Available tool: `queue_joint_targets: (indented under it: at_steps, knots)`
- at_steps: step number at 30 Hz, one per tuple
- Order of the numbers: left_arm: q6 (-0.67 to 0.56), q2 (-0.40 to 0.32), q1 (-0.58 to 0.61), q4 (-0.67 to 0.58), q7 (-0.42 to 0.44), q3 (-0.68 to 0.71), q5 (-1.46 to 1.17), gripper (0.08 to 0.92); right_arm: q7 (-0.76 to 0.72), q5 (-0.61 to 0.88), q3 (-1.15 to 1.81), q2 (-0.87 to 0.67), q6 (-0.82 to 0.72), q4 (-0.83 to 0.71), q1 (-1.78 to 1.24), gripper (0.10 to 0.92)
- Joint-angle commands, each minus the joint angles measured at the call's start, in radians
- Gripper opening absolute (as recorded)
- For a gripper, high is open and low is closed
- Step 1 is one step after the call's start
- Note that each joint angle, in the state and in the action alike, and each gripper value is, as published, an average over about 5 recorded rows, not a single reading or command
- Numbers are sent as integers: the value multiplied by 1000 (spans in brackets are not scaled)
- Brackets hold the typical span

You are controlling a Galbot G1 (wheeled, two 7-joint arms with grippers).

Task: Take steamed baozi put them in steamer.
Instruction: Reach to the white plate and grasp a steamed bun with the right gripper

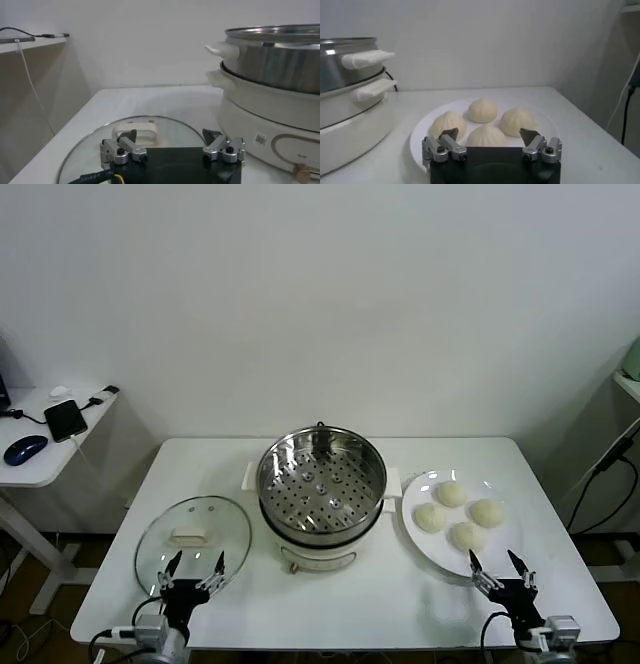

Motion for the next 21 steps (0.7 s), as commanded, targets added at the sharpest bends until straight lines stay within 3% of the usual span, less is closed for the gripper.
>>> queue_joint_targets:
  at_steps: [1,7,11,15,18,21]
  knots:
    - [2,2,-1,-3,1,2,-1,823,42,6,-24,-127,-184,-43,264,823]
    - [2,4,-7,-2,0,14,-2,823,-84,-49,-243,-329,-243,-271,677,823]
    - [3,1,-8,-5,0,19,-2,823,-399,-171,-569,-537,-216,-411,952,823]
    - [2,0,-4,-9,0,20,-2,823,-781,-267,-953,-694,-58,-492,1227,823]
    - [-1,1,-1,-6,-1,19,-2,823,-1041,-354,-1223,-719,109,-578,1483,823]
    - [-8,3,4,1,-2,17,-1,823,-1211,-414,-1459,-696,183,-662,1698,823]
